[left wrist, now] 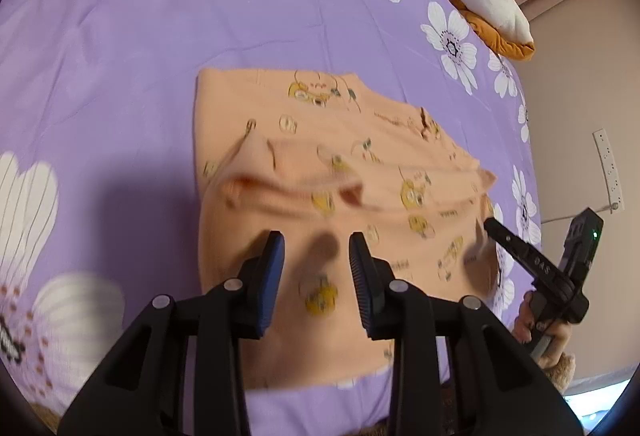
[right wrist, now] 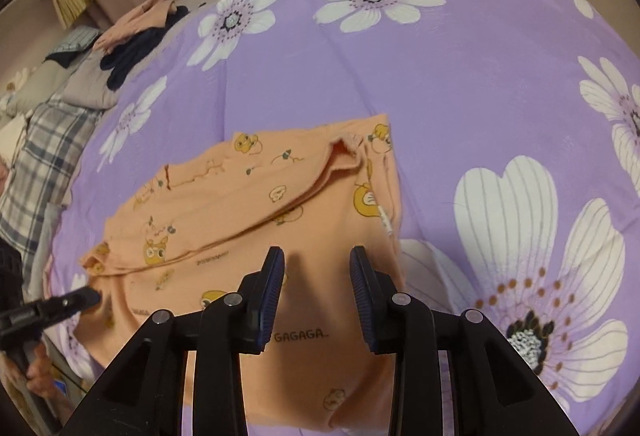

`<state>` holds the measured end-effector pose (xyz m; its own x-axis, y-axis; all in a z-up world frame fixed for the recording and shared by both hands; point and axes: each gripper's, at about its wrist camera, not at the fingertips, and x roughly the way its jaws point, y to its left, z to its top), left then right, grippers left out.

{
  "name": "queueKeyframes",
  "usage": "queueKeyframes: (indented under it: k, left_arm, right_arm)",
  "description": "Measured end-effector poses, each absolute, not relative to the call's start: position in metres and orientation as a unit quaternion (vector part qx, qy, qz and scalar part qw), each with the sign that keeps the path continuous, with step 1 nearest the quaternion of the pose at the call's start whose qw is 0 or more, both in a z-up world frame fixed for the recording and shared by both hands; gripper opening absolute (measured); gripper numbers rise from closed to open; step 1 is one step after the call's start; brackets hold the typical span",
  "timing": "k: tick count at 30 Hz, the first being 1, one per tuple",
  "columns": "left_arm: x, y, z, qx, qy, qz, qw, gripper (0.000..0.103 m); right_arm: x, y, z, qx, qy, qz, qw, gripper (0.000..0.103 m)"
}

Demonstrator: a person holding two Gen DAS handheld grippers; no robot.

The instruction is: Fold small clothes

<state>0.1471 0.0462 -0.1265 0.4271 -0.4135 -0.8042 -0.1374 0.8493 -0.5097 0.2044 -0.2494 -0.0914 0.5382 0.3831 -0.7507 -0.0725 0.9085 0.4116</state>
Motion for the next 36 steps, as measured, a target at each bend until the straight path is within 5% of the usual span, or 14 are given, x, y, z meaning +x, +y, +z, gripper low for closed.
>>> queueKeyframes:
  k: [22,36]
  left_arm:
    - [0.234,0.081,-0.136,-0.307,0.502,-0.066,0.806,0.032]
    - [0.217,0.129,-0.104,-0.319,0.457,-0.030,0.830,0.057]
  right_arm:
    - [0.283,-0.242,-0.098,0.172,0.452,0.137,0.864,0.034]
    - [0.285,-0.277,-0.075,0.179,0.424,0.106,0.881,0.034]
